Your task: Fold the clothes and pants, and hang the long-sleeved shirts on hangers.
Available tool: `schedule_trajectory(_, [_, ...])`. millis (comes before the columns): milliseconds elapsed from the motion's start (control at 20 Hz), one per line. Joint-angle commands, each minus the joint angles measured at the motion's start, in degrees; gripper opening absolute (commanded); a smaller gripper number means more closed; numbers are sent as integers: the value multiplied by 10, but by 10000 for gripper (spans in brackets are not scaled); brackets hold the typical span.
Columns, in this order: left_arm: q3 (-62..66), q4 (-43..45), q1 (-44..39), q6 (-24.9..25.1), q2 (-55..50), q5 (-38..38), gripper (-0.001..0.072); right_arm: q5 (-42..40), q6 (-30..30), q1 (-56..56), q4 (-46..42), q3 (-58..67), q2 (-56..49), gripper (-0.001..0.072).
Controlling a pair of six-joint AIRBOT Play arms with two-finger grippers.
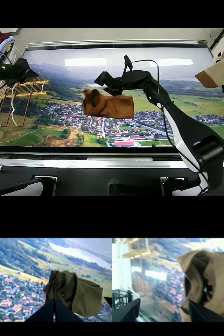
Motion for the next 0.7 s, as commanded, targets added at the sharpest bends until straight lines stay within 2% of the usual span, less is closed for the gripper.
schedule_trajectory(0, [-3, 0, 0, 0, 0, -1, 18, -3, -34, -22, 9, 0, 31, 682])
schedule_trajectory(250, [-3, 0, 0, 0, 1, -1, 18, -165, -36, -186, -77, 0, 55, 681])
schedule_trajectory(400, [-3, 0, 0, 0, 1, -2, 18, -256, -89, -264, -79, 0, 26, 681])
schedule_trajectory(500, [-3, 0, 1, 0, 1, -1, 18, -291, -122, -288, -75, -4, -11, 680])
schedule_trajectory(650, [-3, 0, 1, 0, 1, -1, 18, -297, -166, -288, -47, -25, -65, 672])
